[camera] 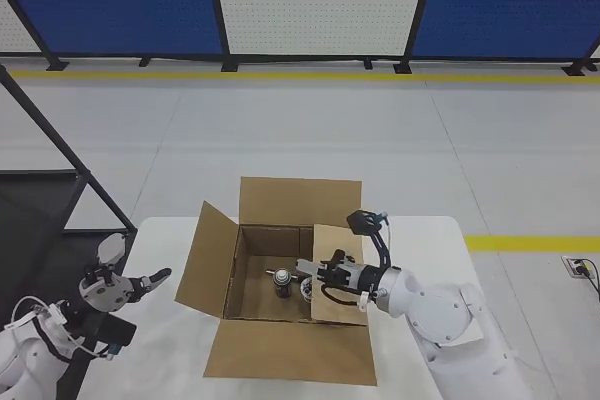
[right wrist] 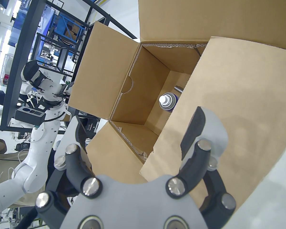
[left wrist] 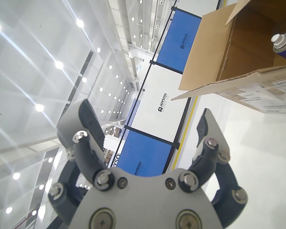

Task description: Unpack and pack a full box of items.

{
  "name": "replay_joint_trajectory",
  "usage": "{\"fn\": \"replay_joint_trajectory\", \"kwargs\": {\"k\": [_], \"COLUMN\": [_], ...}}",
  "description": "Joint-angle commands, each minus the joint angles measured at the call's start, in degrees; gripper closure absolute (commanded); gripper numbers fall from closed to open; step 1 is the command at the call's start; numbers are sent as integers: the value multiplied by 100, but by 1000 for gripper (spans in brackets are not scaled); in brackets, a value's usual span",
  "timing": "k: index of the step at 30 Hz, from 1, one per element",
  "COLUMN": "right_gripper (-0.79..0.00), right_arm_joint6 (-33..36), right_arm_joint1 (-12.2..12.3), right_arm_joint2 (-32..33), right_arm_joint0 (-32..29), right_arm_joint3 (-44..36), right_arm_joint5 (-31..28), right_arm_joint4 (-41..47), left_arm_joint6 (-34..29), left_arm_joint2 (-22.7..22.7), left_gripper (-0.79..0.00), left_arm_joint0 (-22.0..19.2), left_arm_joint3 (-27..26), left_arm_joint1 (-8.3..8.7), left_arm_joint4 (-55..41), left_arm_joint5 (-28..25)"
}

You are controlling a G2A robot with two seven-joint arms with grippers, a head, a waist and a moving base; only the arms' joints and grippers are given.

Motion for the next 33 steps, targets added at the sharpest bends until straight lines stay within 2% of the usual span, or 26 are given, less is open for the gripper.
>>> {"fn": "replay_joint_trajectory", "kwargs": {"k": [1,14,22,33], "right_gripper": [-785,-785,-785,-785], "right_arm_joint6": [-15,-22,-154,-242], "right_arm_joint1": [12,48,54,4], "right_arm_joint2": [35,13,10,0], "right_arm_joint0": [-17,48,-64,144], "right_arm_joint3": [33,245,248,885], "right_arm_joint5": [-16,-131,-196,27], "right_arm_joint4": [24,55,74,1106], "left_arm_joint6": [-56,-83,-214,-669], "left_arm_joint2": [100,803,1319,2242], "left_gripper": [-785,-785,-785,-785], "left_arm_joint0": [-76,-546,-900,-1465], "left_arm_joint3": [16,-121,-1,235], "left_arm_joint1": [-6,-45,-100,-233], "left_arm_joint4": [30,239,395,822], "left_arm_joint5": [-14,-197,-324,-698]}}
